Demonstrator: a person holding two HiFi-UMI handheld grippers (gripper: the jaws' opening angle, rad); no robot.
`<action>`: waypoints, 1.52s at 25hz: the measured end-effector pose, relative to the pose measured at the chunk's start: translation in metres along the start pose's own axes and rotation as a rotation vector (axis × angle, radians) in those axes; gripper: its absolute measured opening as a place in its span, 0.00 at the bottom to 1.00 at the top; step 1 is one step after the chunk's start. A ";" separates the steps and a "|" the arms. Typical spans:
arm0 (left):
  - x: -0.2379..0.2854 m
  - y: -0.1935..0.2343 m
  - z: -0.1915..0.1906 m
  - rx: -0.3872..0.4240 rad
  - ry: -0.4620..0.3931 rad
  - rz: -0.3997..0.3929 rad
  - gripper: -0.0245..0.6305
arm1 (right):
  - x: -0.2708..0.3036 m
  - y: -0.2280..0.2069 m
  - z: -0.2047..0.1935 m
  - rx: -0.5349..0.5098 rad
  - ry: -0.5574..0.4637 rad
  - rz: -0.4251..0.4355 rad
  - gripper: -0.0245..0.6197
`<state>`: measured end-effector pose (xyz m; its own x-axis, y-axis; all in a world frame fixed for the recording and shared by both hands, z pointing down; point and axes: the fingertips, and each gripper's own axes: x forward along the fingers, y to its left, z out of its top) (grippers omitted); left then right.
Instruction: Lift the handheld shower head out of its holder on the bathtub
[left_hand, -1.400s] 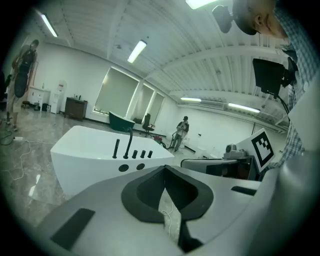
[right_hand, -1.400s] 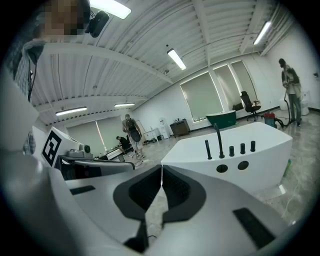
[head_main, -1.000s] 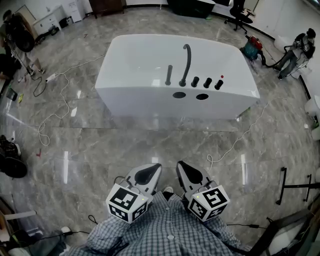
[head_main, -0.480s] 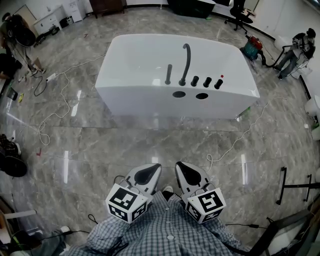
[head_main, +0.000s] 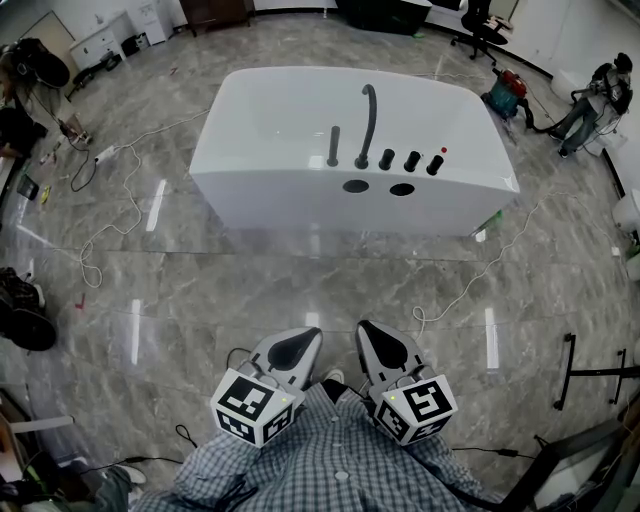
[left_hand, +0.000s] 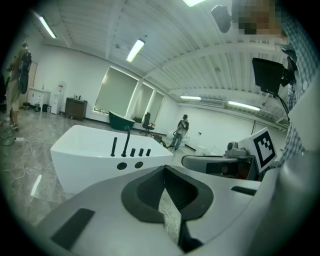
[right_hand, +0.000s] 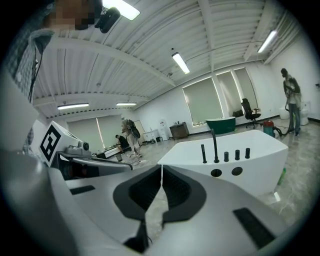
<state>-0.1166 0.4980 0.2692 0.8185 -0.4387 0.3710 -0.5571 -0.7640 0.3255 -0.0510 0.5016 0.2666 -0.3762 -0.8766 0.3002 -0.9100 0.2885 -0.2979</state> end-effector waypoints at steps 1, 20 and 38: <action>0.002 -0.002 -0.001 0.002 -0.001 0.004 0.04 | -0.003 -0.002 0.001 -0.015 -0.007 0.003 0.07; 0.006 -0.010 -0.010 -0.048 -0.048 0.106 0.04 | -0.021 -0.029 -0.011 0.005 0.009 0.023 0.07; 0.080 0.082 0.053 -0.004 -0.023 0.055 0.04 | 0.072 -0.095 0.041 0.063 -0.009 -0.049 0.07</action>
<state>-0.0891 0.3754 0.2798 0.7896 -0.4908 0.3683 -0.6018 -0.7365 0.3088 0.0156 0.3954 0.2791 -0.3295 -0.8927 0.3074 -0.9143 0.2206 -0.3396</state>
